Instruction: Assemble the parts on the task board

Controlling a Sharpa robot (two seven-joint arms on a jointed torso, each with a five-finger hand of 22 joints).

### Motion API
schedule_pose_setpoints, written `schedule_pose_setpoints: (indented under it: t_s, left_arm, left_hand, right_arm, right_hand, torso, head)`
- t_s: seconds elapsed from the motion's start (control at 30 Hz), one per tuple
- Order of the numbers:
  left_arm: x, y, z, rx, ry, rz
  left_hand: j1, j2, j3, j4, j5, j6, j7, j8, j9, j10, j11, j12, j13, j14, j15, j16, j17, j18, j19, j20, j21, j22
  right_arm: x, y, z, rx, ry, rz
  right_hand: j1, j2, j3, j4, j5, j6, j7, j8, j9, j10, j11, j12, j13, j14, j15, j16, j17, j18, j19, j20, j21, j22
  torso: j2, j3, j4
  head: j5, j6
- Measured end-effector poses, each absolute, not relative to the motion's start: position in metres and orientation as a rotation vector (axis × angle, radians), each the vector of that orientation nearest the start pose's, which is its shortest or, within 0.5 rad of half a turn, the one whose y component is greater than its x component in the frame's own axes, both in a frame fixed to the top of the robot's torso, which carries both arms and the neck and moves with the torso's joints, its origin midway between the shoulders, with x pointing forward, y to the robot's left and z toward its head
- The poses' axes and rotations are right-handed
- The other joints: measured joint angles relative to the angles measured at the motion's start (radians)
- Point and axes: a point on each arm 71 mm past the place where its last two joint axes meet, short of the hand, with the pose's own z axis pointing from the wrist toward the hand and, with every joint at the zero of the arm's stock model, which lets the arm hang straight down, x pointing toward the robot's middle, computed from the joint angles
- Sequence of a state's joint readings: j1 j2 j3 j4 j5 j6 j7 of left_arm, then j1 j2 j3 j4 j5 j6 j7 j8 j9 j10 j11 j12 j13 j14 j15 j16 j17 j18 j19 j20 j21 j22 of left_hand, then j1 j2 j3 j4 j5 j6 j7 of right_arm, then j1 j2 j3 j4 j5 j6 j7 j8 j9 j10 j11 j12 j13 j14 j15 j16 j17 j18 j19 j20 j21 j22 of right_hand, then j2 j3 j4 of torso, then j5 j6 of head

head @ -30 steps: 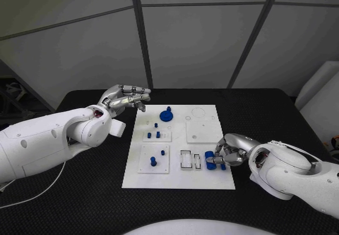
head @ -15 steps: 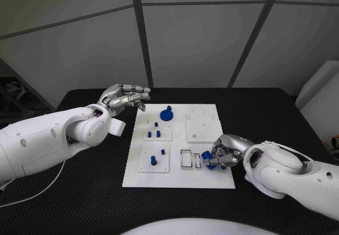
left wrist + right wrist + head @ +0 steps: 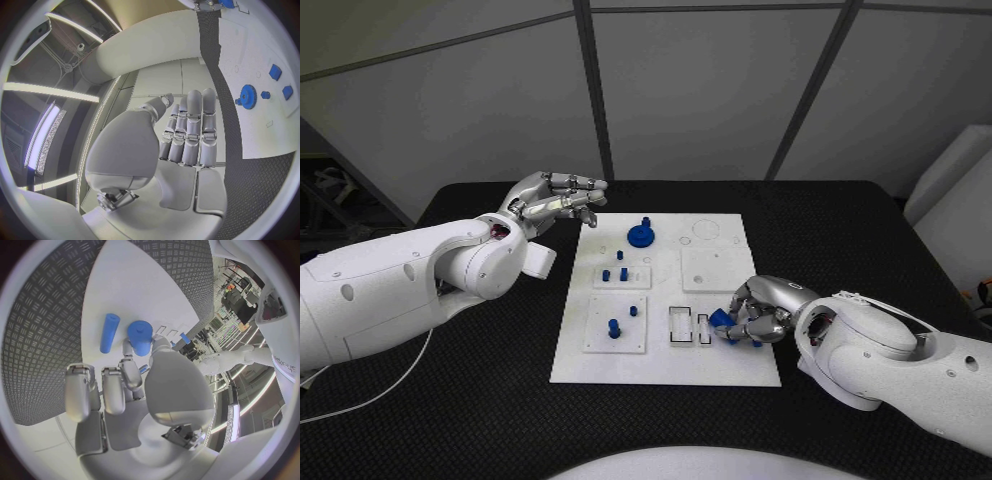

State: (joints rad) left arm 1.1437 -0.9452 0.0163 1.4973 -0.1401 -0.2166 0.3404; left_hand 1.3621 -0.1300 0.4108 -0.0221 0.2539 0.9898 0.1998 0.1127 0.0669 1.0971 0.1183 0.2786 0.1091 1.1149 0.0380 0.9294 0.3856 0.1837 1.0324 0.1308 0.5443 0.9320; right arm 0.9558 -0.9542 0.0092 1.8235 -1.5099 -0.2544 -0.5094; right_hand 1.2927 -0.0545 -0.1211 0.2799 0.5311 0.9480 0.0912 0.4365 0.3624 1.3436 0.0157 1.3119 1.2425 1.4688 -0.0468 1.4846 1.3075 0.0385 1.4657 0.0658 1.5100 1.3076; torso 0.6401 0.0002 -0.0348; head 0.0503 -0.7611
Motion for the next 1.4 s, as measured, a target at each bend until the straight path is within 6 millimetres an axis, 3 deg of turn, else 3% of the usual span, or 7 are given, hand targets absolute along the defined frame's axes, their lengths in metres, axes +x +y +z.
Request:
schedule_pose_setpoints:
  t_s: [0.13, 0.3, 0.83, 1.0, 1.17, 1.2, 1.4]
  left_arm:
    - [0.487, 0.263, -0.187, -1.041, 1.476, -1.466]
    - [0.487, 0.263, -0.187, -1.041, 1.476, -1.466]
    - [0.487, 0.262, -0.187, -1.041, 1.477, -1.468]
    - [0.487, 0.262, -0.187, -1.041, 1.477, -1.469]
    - [0.487, 0.261, -0.187, -1.04, 1.478, -1.471]
    - [0.487, 0.26, -0.187, -1.04, 1.478, -1.471]
    - [0.487, 0.26, -0.187, -1.039, 1.479, -1.473]
  left_hand:
    - [0.0, 0.0, -0.003, 0.003, 0.0, 0.0, 0.0, 0.0, 0.0, -0.002, 0.002, 0.005, 0.0, 0.0, 0.0, 0.0, -0.001, 0.0, 0.0, 0.0, -0.004, -0.002]
    - [0.0, 0.0, -0.004, 0.004, 0.0, 0.0, 0.0, 0.0, 0.0, -0.004, 0.004, 0.007, 0.001, 0.0, 0.0, 0.0, -0.001, 0.0, 0.0, 0.0, -0.008, -0.003]
    - [0.0, 0.0, -0.004, 0.004, 0.0, 0.0, 0.0, 0.0, 0.0, -0.003, 0.004, 0.007, 0.001, 0.0, 0.0, 0.0, -0.001, 0.0, 0.0, 0.0, -0.008, -0.003]
    - [0.0, 0.0, -0.004, 0.004, 0.0, 0.0, 0.0, 0.0, 0.0, -0.003, 0.004, 0.007, 0.001, 0.0, 0.0, 0.0, -0.001, 0.0, 0.0, 0.0, -0.008, -0.003]
    - [0.0, 0.0, -0.004, 0.004, 0.0, 0.0, 0.0, 0.0, 0.0, -0.003, 0.004, 0.007, 0.001, 0.0, 0.0, 0.0, -0.001, 0.0, 0.0, 0.0, -0.008, -0.003]
    - [0.0, 0.0, -0.004, 0.004, 0.0, 0.0, 0.0, 0.0, 0.0, -0.003, 0.004, 0.007, 0.001, 0.0, 0.0, 0.0, -0.001, 0.0, 0.0, 0.0, -0.008, -0.003]
    - [0.0, 0.0, -0.004, 0.004, 0.0, 0.0, 0.0, 0.0, 0.0, -0.003, 0.004, 0.007, 0.001, 0.0, 0.0, 0.0, -0.001, 0.0, 0.0, 0.0, -0.008, -0.003]
  right_arm:
    - [0.384, -0.191, -0.253, 0.052, 1.981, 0.484]
    - [0.379, -0.19, -0.249, 0.094, 1.969, 0.508]
    - [0.371, -0.176, -0.237, 0.198, 1.898, 0.611]
    - [0.373, -0.167, -0.237, 0.205, 1.895, 0.637]
    - [0.377, -0.159, -0.241, 0.201, 1.913, 0.645]
    - [0.377, -0.156, -0.242, 0.199, 1.92, 0.648]
    - [0.381, -0.148, -0.247, 0.191, 1.949, 0.649]
  right_hand:
    - [0.005, 0.005, 0.0, 0.0, 0.069, 0.001, -0.001, 0.005, 0.007, 0.0, 0.0, -0.003, 0.003, -0.004, -0.004, 0.004, 0.0, 0.0, 0.0, 0.0, 0.002, 0.0]
    - [0.008, 0.007, -0.007, 0.005, 0.108, 0.001, -0.001, 0.009, 0.007, 0.003, -0.003, -0.004, 0.003, -0.004, -0.004, 0.004, 0.0, 0.0, 0.0, 0.0, 0.002, 0.0]
    - [0.007, 0.008, -0.007, 0.007, 0.114, 0.002, -0.002, 0.009, 0.007, 0.007, -0.007, -0.008, 0.012, -0.004, -0.004, 0.004, 0.0, 0.0, 0.0, 0.0, 0.007, 0.0]
    - [-0.006, 0.021, -0.01, 0.011, 0.113, 0.002, -0.002, 0.014, 0.007, 0.007, -0.007, -0.008, 0.014, -0.004, -0.004, 0.004, 0.0, 0.0, 0.0, 0.0, 0.01, 0.0]
    - [-0.035, 0.033, -0.024, 0.013, 0.078, 0.002, -0.002, 0.018, 0.009, 0.011, -0.011, -0.007, 0.014, -0.004, -0.004, 0.004, 0.0, 0.0, 0.0, 0.0, 0.01, 0.0]
    - [-0.045, 0.035, -0.026, 0.015, 0.074, 0.003, -0.003, 0.02, 0.024, 0.011, -0.011, -0.008, 0.012, -0.004, -0.004, 0.004, 0.0, 0.0, 0.0, 0.0, 0.01, 0.0]
    - [-0.071, 0.037, -0.038, 0.013, 0.072, 0.013, -0.013, 0.023, 0.038, 0.013, -0.012, -0.015, 0.007, 0.0, -0.007, 0.004, 0.0, 0.0, 0.001, -0.006, 0.01, 0.0]
  torso:
    - [0.0, 0.0, -0.0001]
    - [0.0, 0.0, 0.0]
    - [0.002, -0.0005, 0.0011]
    - [0.002, -0.0005, 0.0011]
    - [0.002, -0.0005, 0.0011]
    - [0.002, -0.0005, 0.0011]
    - [0.002, -0.0006, 0.0014]
  head:
    - [-0.002, 0.003]
    - [-0.005, 0.007]
    - [-0.001, 0.009]
    - [-0.001, 0.006]
    - [0.001, 0.004]
    - [0.001, 0.004]
    - [0.005, 0.004]
